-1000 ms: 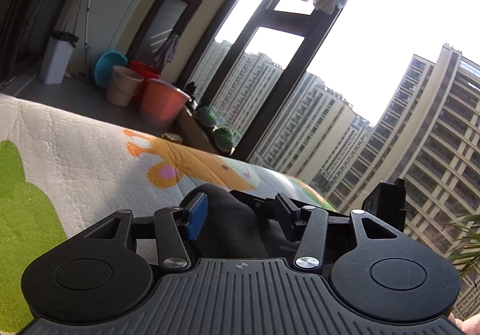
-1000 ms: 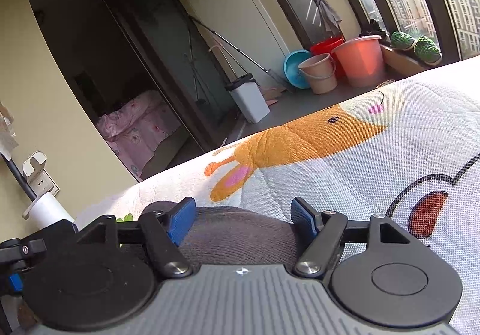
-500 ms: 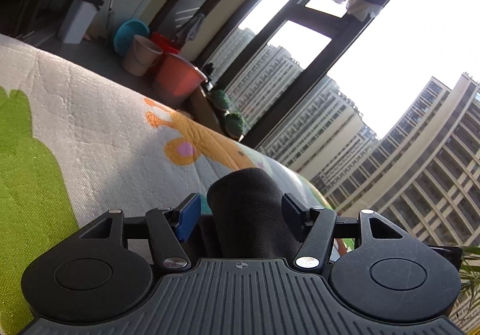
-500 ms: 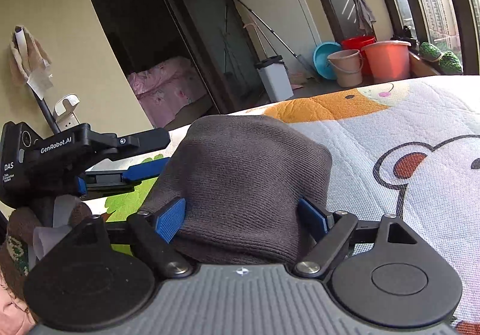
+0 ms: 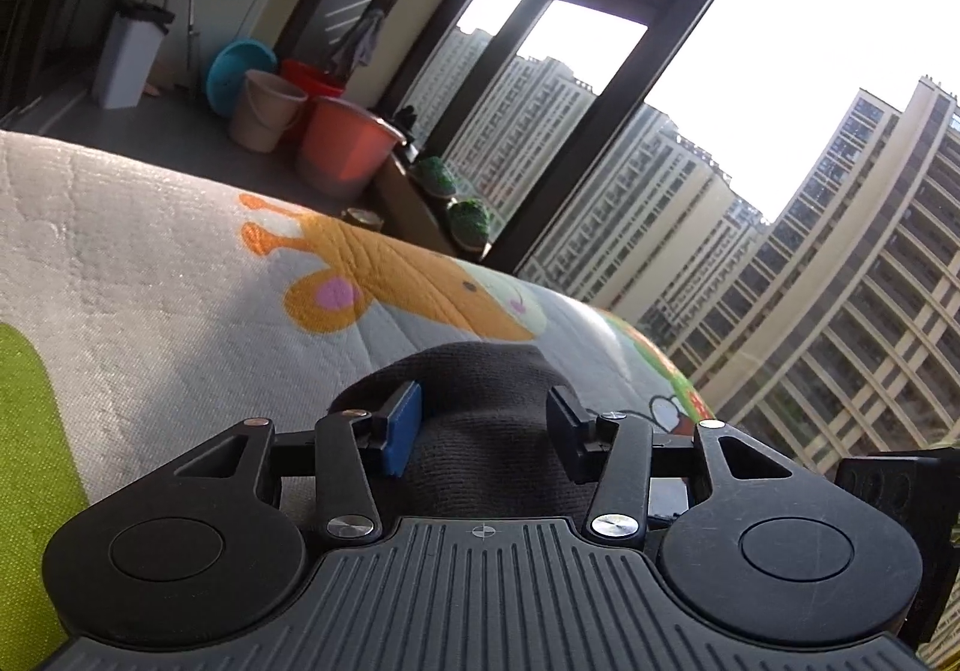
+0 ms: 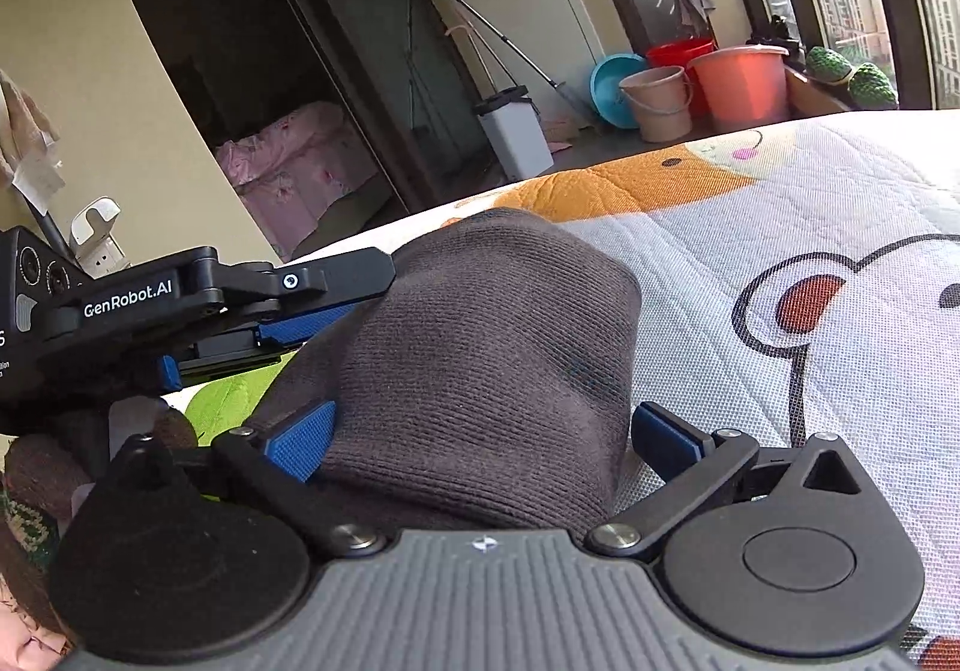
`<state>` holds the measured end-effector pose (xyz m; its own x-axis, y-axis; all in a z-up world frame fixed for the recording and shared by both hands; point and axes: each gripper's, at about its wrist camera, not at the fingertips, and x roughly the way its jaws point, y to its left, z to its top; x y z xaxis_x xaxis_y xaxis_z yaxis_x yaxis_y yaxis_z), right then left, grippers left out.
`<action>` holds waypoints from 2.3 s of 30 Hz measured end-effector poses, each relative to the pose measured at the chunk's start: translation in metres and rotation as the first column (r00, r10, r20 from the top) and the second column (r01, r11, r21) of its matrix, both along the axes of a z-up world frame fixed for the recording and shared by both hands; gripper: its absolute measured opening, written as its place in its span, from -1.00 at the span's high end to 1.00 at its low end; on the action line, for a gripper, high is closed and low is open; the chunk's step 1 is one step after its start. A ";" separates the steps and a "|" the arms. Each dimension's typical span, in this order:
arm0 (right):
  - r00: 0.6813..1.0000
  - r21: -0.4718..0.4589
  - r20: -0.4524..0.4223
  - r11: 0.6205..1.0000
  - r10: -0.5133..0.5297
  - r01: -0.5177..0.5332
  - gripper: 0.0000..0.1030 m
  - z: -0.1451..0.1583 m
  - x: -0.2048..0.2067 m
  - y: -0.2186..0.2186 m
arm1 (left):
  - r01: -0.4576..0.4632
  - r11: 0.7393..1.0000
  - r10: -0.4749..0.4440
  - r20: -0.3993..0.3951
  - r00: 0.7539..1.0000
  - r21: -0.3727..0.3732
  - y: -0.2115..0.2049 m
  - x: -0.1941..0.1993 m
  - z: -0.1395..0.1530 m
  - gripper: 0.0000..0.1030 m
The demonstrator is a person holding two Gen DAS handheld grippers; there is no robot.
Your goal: Fold clothes
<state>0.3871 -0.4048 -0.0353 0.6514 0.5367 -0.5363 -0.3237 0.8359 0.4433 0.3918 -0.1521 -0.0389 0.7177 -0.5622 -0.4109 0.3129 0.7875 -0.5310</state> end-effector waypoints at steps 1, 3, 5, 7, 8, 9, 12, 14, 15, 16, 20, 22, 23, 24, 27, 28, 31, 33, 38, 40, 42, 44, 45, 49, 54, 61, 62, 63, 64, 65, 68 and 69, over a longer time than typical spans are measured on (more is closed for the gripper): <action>1.000 -0.008 0.008 1.000 -0.004 0.004 -1.00 0.001 -0.001 0.001 | -0.008 1.000 0.008 0.004 1.000 -0.002 0.001 -0.002 0.001 -0.03; 0.999 -0.036 0.037 0.999 -0.025 0.027 -1.00 0.004 -0.007 0.005 | -0.026 1.000 0.026 0.017 1.000 -0.008 0.002 -0.010 0.004 -0.26; 0.997 -0.051 0.055 0.997 -0.062 0.064 -1.00 0.008 -0.014 0.007 | -0.075 0.997 0.074 0.035 0.997 0.015 0.004 -0.021 0.012 -0.72; 0.991 -0.071 0.088 0.992 -0.100 0.107 -1.00 0.016 -0.029 0.008 | -0.127 0.991 0.124 0.066 0.990 0.036 0.007 -0.037 0.020 -0.86; 0.988 -0.079 0.111 0.990 -0.108 0.117 -1.00 0.021 -0.038 0.007 | -0.141 0.989 0.138 0.079 0.987 0.041 0.009 -0.045 0.024 -0.87; 0.984 -0.082 0.137 0.989 -0.113 0.125 -1.00 0.026 -0.049 0.007 | -0.152 0.988 0.148 0.093 0.985 0.038 0.012 -0.058 0.029 -0.87; 0.974 -0.072 0.180 0.986 -0.134 0.149 -1.00 0.036 -0.083 0.004 | -0.165 0.984 0.156 0.114 0.981 0.067 0.012 -0.095 0.041 -0.90; 0.969 -0.063 0.189 0.983 -0.156 0.171 -1.00 0.042 -0.105 0.002 | -0.183 0.977 0.168 0.131 0.977 0.106 0.009 -0.120 0.049 -0.97; 0.965 -0.061 0.197 0.980 -0.173 0.188 -1.00 0.046 -0.116 0.002 | -0.196 0.972 0.178 0.141 0.974 0.127 0.007 -0.134 0.053 -1.00; 0.959 -0.061 0.207 0.976 -0.193 0.210 -1.00 0.051 -0.129 0.001 | -0.213 0.965 0.190 0.151 0.970 0.154 0.004 -0.151 0.058 -1.00; 0.946 -0.097 0.220 0.960 -0.236 0.262 -1.00 0.074 -0.180 0.003 | -0.294 0.926 0.257 0.174 0.951 0.239 -0.005 -0.202 0.066 -1.00; 0.931 -0.118 0.274 0.953 -0.240 0.281 -1.00 0.085 -0.204 0.005 | -0.330 0.908 0.288 0.187 0.939 0.257 -0.008 -0.219 0.067 -1.00; 0.922 -0.133 0.301 0.947 -0.242 0.292 -1.00 0.090 -0.215 0.007 | -0.340 0.903 0.302 0.173 0.937 0.263 -0.010 -0.225 0.068 -1.00; 0.912 -0.157 0.327 0.937 -0.249 0.312 -1.00 0.094 -0.224 0.009 | -0.330 0.905 0.298 0.152 0.942 0.270 -0.012 -0.229 0.069 -1.00; 0.884 -0.221 0.376 0.900 -0.277 0.376 -1.00 0.102 -0.240 0.013 | -0.297 0.904 0.274 0.119 0.955 0.306 -0.021 -0.242 0.072 -1.00; 0.885 -0.221 0.372 0.900 -0.280 0.377 -1.00 0.102 -0.243 0.012 | -0.292 0.897 0.261 0.137 0.956 0.332 -0.027 -0.250 0.073 -1.00; 0.904 -0.237 0.338 0.906 -0.262 0.351 -1.00 0.092 -0.250 0.010 | -0.290 0.869 0.235 0.182 0.955 0.401 -0.041 -0.269 0.077 -1.00; 0.906 -0.270 0.329 0.892 -0.267 0.361 -1.00 0.084 -0.253 0.011 | -0.306 0.847 0.240 0.200 0.950 0.436 -0.047 -0.276 0.079 -1.00; 0.898 -0.277 0.319 0.877 -0.302 0.393 -1.00 0.080 -0.254 0.004 | -0.298 0.858 0.268 0.131 0.954 0.418 -0.040 -0.269 0.074 -1.00; 0.895 -0.262 0.314 0.877 -0.317 0.403 -1.00 0.081 -0.255 0.002 | -0.295 0.862 0.277 0.104 0.955 0.412 -0.036 -0.265 0.070 -1.00; 0.900 -0.264 0.312 0.882 -0.305 0.390 -1.00 0.080 -0.255 0.004 | -0.287 0.860 0.272 0.096 0.957 0.422 -0.038 -0.263 0.067 -1.00; 0.911 -0.279 0.306 0.889 -0.276 0.363 -1.00 0.077 -0.254 0.009 | -0.278 0.857 0.266 0.089 0.960 0.433 -0.040 -0.262 0.064 -1.00; 0.917 -0.290 0.301 0.891 -0.260 0.349 -1.00 0.076 -0.254 0.013 | -0.279 0.851 0.270 0.085 0.959 0.444 -0.042 -0.261 0.062 -1.00; 0.929 -0.297 0.285 0.900 -0.235 0.319 -1.00 0.071 -0.253 0.017 | -0.273 0.848 0.277 0.060 0.959 0.454 -0.041 -0.260 0.058 -1.00; 0.934 -0.295 0.271 0.903 -0.234 0.311 -1.00 0.070 -0.252 0.017 | -0.274 0.845 0.281 0.055 0.958 0.460 -0.041 -0.261 0.059 -1.00; 0.939 -0.304 0.253 0.902 -0.233 0.306 -1.00 0.066 -0.248 0.017 | -0.271 0.837 0.288 0.039 0.957 0.476 -0.041 -0.260 0.057 -1.00; 0.939 -0.306 0.251 0.901 -0.236 0.308 -1.00 0.065 -0.248 0.017 | -0.271 0.836 0.289 0.038 0.957 0.477 -0.041 -0.260 0.057 -1.00; 0.939 -0.309 0.249 0.899 -0.239 0.311 -1.00 0.064 -0.247 0.016 | -0.271 0.834 0.290 0.037 0.956 0.480 -0.041 -0.260 0.057 -1.00; 0.938 -0.312 0.247 0.897 -0.243 0.314 -1.00 0.063 -0.247 0.016 | -0.271 0.833 0.290 0.037 0.956 0.481 -0.041 -0.260 0.057 -1.00; 0.938 -0.315 0.244 0.894 -0.247 0.318 -1.00 0.063 -0.246 0.015 | -0.270 0.833 0.289 0.036 0.957 0.483 -0.041 -0.259 0.057 -1.00; 0.938 -0.323 0.235 0.890 -0.256 0.324 -1.00 0.060 -0.244 0.013 | -0.265 0.831 0.286 0.033 0.958 0.488 -0.042 -0.259 0.057 -1.00; 0.938 -0.327 0.232 0.888 -0.257 0.324 -1.00 0.059 -0.243 0.013 | -0.263 0.831 0.284 0.032 0.958 0.490 -0.043 -0.259 0.057 -1.00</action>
